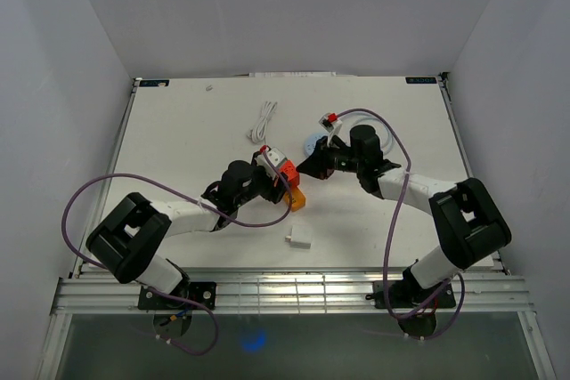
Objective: Insert the plug
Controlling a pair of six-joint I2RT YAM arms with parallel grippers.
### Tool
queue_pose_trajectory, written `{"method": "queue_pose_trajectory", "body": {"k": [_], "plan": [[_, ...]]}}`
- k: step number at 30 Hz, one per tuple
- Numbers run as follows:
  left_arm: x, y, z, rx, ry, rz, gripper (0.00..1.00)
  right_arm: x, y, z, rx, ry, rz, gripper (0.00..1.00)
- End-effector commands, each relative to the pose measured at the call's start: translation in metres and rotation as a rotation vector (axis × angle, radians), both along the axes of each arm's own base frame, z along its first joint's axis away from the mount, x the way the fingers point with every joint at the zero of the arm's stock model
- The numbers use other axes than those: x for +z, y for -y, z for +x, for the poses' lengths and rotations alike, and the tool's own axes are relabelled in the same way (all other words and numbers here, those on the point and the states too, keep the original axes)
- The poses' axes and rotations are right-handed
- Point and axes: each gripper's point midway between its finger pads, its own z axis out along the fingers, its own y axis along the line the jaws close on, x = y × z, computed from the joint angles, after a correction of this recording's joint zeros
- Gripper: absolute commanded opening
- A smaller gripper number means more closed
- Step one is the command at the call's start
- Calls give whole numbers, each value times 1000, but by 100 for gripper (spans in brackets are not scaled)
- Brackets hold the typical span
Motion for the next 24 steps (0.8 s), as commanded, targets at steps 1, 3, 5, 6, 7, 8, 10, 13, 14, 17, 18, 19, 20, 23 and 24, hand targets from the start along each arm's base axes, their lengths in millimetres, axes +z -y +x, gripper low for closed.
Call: {"method": "queue_pose_trajectory", "body": {"k": [1, 3, 5, 6, 7, 8, 10, 13, 14, 17, 18, 19, 20, 23, 24], "plan": [[-4, 3, -1, -10, -20, 15, 0, 10, -17, 1, 71, -7, 51, 8], [-3, 3, -1, -10, -19, 14, 0, 2, -19, 4, 63, -48, 33, 8], [-4, 3, -2, -14, -20, 16, 0, -6, -21, 5, 68, -79, 20, 8], [-4, 3, -2, -15, -21, 16, 0, -4, -21, 6, 68, -78, 25, 8], [-4, 3, -3, -16, -22, 15, 0, 2, -22, 6, 69, -68, 36, 8], [-5, 3, -3, -18, -23, 15, 0, 7, -22, 8, 65, -61, 42, 8], [-3, 3, -3, -18, -19, 13, 0, 25, -27, 16, 63, -38, 55, 8], [-2, 4, -2, -19, -18, 14, 0, 46, -32, 20, 78, -28, 56, 8], [-2, 4, -3, -21, -18, 16, 0, 64, -37, 23, 85, 6, 71, 8], [-3, 4, -2, -16, -19, 19, 0, 94, -38, 26, 71, 49, 90, 8], [-3, 4, -2, -16, -19, 19, 0, 98, -38, 25, 66, 54, 95, 8], [-3, 4, -2, -16, -20, 20, 0, 99, -37, 25, 61, 53, 98, 8], [-4, 4, -2, -18, -22, 21, 0, 96, -38, 23, 62, 41, 104, 8], [-4, 5, -2, -21, -23, 22, 0, 28, -39, 2, 79, -94, 61, 8], [-4, 5, -2, -21, -25, 22, 0, 19, -37, -2, 76, -109, 61, 8]]}}
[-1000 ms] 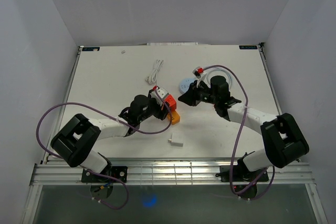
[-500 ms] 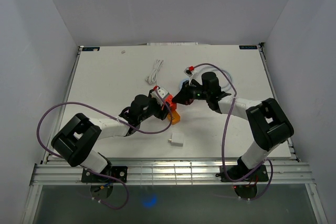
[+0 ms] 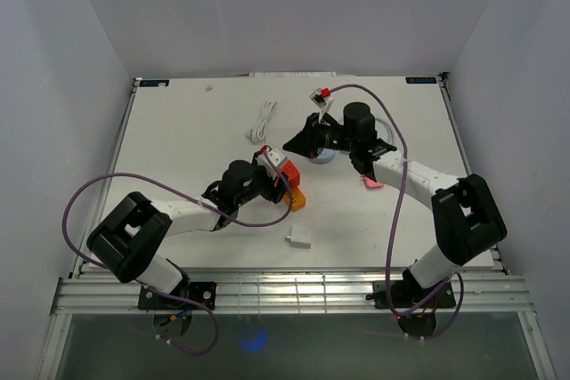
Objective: Insert the plug
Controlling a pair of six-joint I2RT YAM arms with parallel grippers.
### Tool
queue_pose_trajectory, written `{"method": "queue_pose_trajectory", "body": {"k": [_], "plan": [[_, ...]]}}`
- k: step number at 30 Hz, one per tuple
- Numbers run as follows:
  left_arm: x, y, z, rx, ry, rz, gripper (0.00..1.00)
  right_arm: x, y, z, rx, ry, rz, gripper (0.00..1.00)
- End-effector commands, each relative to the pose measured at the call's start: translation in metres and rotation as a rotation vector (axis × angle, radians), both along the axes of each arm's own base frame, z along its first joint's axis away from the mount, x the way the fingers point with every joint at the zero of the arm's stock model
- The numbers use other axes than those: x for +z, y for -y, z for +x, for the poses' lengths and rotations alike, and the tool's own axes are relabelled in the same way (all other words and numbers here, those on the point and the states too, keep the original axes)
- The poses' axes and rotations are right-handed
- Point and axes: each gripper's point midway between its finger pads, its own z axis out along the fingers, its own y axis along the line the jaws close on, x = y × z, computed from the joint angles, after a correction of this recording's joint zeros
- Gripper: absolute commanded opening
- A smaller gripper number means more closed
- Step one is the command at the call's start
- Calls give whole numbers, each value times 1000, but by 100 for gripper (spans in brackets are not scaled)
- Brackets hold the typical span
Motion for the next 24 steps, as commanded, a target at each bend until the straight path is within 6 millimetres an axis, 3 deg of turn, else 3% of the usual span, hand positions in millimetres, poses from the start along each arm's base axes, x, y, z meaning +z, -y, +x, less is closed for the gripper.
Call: {"method": "queue_pose_trajectory", "body": {"k": [1, 4, 7, 10, 12, 13, 17, 20, 23, 24], "plan": [[-4, 4, -3, -19, -27, 17, 0, -88, 2, -29, 21, -199, -72, 8], [-7, 4, -5, -21, -43, 14, 0, -144, 6, -49, 8, -319, -129, 8], [-16, 6, -7, -31, -65, 22, 0, -164, 8, -53, -2, -366, -184, 8], [-14, 6, -8, -36, -66, 17, 0, -150, 12, -47, -38, -309, -201, 8], [-13, 6, -9, -37, -65, 14, 0, -126, 9, -34, -54, -248, -196, 8], [-13, 7, -10, -38, -64, 13, 0, -124, 11, -34, -51, -247, -223, 8], [-9, 6, -10, -39, -54, 8, 9, -71, 0, -15, -50, -150, -184, 8], [-4, 3, -9, -26, -38, 3, 12, -48, -2, -12, -52, -115, -161, 8], [-2, 4, -10, -28, -32, -7, 15, -45, -2, -13, -54, -107, -150, 8], [-1, 3, -10, -24, -34, -14, 18, -58, 1, -15, -56, -129, -167, 8]]}}
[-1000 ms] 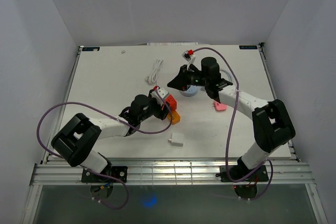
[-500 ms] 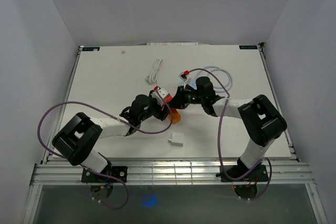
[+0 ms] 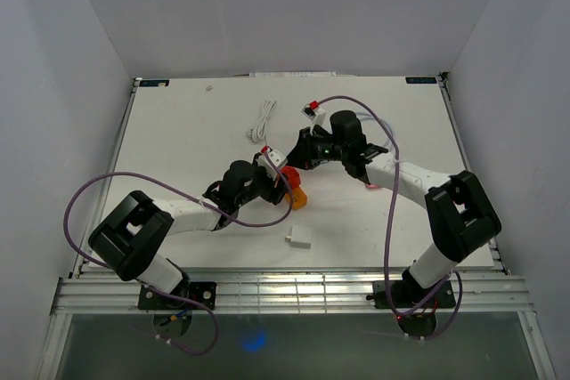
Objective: Insert the plug
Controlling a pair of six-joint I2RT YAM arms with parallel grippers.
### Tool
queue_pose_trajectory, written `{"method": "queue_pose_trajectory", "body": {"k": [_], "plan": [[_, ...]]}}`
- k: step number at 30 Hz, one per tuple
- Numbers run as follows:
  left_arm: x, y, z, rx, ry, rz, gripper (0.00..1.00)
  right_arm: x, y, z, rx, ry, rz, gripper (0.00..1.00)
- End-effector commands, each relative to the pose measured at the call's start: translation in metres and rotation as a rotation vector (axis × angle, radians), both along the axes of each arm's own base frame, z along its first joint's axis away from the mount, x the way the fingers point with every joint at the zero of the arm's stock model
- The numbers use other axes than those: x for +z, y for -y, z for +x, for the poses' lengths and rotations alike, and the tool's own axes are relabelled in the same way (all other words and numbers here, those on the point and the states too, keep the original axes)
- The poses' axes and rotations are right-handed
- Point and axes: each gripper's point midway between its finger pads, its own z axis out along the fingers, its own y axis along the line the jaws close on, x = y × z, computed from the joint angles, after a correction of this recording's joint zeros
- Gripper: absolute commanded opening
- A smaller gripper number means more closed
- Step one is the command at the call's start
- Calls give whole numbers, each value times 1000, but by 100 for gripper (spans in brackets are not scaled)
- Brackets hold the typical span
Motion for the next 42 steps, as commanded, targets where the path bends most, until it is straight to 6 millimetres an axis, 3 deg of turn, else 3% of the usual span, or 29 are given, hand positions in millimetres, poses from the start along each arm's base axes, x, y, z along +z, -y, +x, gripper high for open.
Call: {"method": "queue_pose_trajectory", "body": {"k": [1, 3, 4, 8, 10, 11, 14, 16, 24, 27, 31, 34, 37, 41, 42], "plan": [[6, 4, -9, -23, -11, -28, 19, -4, 4, 0, -5, 7, -22, 8], [12, 4, -8, -19, -1, -46, 21, -25, 6, -4, -2, -29, -41, 8], [13, 4, -9, -15, -2, -53, 27, -48, 9, -10, -3, -77, -70, 8], [26, 1, -12, -14, 39, -85, 51, -84, 17, -18, -26, -152, -110, 8], [27, 0, -14, -15, 44, -89, 60, -89, 18, -19, -32, -161, -117, 8], [29, 0, -14, -14, 48, -98, 70, -87, 17, -17, -35, -155, -114, 8], [35, -2, -13, -7, 67, -111, 83, -81, 18, -13, -45, -139, -123, 8], [38, -4, -14, 10, 55, -139, 97, -70, 16, -7, -49, -114, -117, 8], [53, -7, -18, 13, 101, -181, 98, -47, 9, 4, -45, -70, -102, 8], [61, -12, -19, 27, 125, -201, 98, -22, 4, 9, -32, -34, -81, 8], [78, -22, -18, 85, 166, -253, 98, 31, 1, 12, -29, 53, -20, 8], [85, -33, -15, 144, 190, -272, 98, 52, 3, 8, -26, 83, 7, 8], [90, -45, -12, 213, 204, -296, 98, 45, 6, 5, -31, 73, -3, 8], [102, -65, -9, 317, 228, -344, 98, -4, 12, -1, -34, -4, -61, 8], [102, -70, -9, 343, 228, -350, 98, -29, 16, -7, -34, -51, -95, 8]]}}
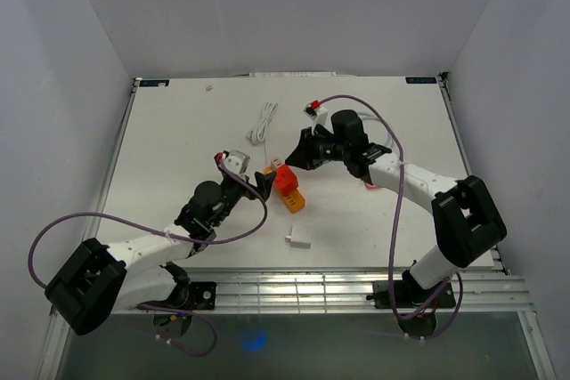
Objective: Insert the plug
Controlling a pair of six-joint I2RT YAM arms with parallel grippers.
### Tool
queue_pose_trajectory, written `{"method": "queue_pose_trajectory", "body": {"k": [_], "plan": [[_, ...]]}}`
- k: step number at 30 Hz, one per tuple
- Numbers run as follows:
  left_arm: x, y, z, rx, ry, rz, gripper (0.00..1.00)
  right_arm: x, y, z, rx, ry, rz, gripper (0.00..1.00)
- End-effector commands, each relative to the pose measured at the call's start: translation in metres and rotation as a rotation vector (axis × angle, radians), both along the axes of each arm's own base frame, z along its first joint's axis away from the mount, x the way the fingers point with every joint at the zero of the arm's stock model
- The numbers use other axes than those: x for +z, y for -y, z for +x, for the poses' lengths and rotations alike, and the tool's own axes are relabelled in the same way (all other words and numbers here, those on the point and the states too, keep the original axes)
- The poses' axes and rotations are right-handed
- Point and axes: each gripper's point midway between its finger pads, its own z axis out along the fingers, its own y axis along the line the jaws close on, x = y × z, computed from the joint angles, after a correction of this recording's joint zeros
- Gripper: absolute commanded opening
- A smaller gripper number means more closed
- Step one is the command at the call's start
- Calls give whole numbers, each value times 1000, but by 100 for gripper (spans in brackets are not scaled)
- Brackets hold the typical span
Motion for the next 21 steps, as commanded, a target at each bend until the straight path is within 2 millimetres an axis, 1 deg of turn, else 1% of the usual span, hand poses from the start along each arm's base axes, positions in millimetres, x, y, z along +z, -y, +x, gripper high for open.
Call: {"method": "queue_pose_trajectory", "body": {"k": [1, 2, 3, 4, 6, 8, 14, 19, 20, 21], "plan": [[18, -20, 4, 116, 28, -81, 98, -67, 11, -12, -3, -117, -98, 8], [18, -22, 4, 125, 28, -90, 98, -76, 13, -13, -7, -132, -111, 8], [20, -24, 4, 132, 30, -100, 98, -93, 15, -15, -8, -167, -143, 8], [20, -26, 4, 143, 33, -103, 98, -100, 16, -16, -7, -183, -159, 8], [19, -27, 5, 149, 28, -101, 98, -111, 20, -16, -23, -201, -189, 8], [17, -26, 5, 146, 24, -101, 98, -110, 21, -14, -35, -193, -193, 8], [17, -29, 7, 167, 19, -108, 98, -83, 18, -6, -38, -140, -165, 8], [13, -38, 11, 234, -15, -143, 98, -50, 16, -3, -40, -78, -124, 8], [10, -39, 11, 237, -22, -144, 98, -42, 17, -5, -41, -66, -116, 8], [10, -38, 11, 234, -21, -145, 98, -39, 19, -6, -43, -60, -115, 8]]}}
